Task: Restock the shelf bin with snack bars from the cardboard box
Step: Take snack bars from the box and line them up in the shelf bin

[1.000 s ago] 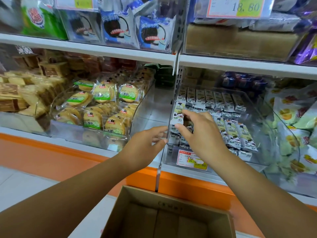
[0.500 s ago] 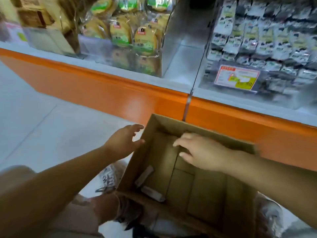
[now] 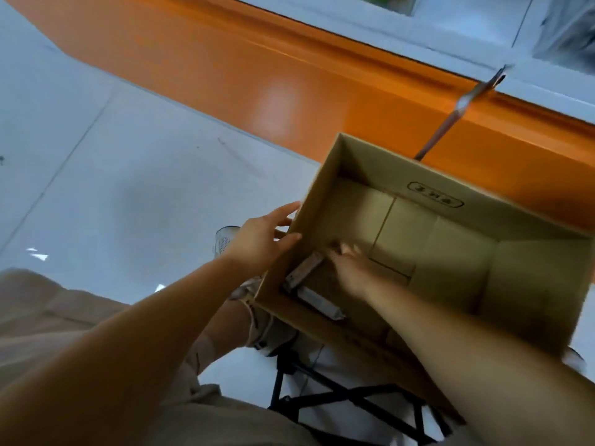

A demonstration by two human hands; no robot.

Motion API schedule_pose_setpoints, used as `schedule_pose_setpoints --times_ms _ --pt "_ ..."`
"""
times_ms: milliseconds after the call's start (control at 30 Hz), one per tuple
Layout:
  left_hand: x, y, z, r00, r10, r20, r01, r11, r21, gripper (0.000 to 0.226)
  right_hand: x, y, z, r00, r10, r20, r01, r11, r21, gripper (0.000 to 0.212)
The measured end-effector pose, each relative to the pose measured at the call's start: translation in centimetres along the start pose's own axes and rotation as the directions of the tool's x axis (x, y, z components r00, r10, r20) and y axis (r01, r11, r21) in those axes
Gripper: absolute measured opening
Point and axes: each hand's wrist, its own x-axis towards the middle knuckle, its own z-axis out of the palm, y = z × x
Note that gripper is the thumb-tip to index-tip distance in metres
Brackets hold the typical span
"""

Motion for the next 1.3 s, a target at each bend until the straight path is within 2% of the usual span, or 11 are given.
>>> schedule_pose_setpoints --times_ms 233,300,433,500,600,733,833,933,1033,1100,1300 --pt "0.2 -0.4 0.0 1.0 0.014 0.013 -0.013 0.996 -0.091 0.055 0.5 0.0 1.1 0.985 -0.081 -0.155 0.09 0.995 0.053 0.036" --pt "0.2 -0.4 0.1 1.0 0.018 -0.004 -0.018 0.994 -0.104 0.054 0.2 0.6 1.5 0.989 -0.015 -0.148 0.038 0.987 0.154 0.031" --pt "0.3 -0.6 0.4 0.999 0.034 -0.037 -0.038 0.992 -0.122 0.053 -0.9 1.6 2.4 0.999 0.027 0.019 -0.031 0.959 0.281 0.044" --pt "0.2 -0.7 0.5 0.999 0.032 -0.044 -0.038 0.989 -0.142 0.053 -1.5 1.7 3.1 1.0 -0.007 0.021 0.001 0.949 0.315 0.063" --pt "0.2 -0.6 0.5 0.999 0.028 -0.042 -0.034 0.989 -0.147 0.053 -1.9 1.4 4.3 0.999 -0.051 0.004 0.049 0.97 0.239 0.084" --pt "0.2 -0.6 0.7 0.999 0.031 -0.039 -0.036 0.991 -0.129 0.052 -2.0 1.4 4.9 0.993 -0.075 -0.092 0.085 0.99 0.115 0.069" --pt "0.2 -0.7 0.8 0.998 0.028 -0.063 -0.036 0.991 -0.128 0.051 -1.8 1.8 4.5 0.985 -0.024 -0.173 0.046 0.991 0.124 0.064" --pt "0.3 -0.8 0.9 0.998 0.017 -0.059 -0.025 0.99 -0.137 0.052 -1.6 2.8 3.6 0.967 0.039 -0.252 -0.012 0.994 0.108 0.07" --pt "0.2 -0.6 0.9 0.999 0.016 -0.052 -0.023 0.991 -0.134 0.052 -1.7 3.8 3.0 0.971 0.044 -0.233 -0.039 0.999 0.029 0.088" --pt "0.2 -0.4 0.8 0.999 0.008 -0.048 -0.015 0.99 -0.139 0.053 -1.8 3.8 3.3 0.971 0.024 -0.239 -0.024 1.0 0.005 0.084" --pt "0.1 0.1 0.9 0.999 -0.028 -0.022 0.024 0.987 -0.156 0.063 -2.6 3.1 1.8 0.955 0.123 -0.271 -0.029 0.945 0.325 0.067"
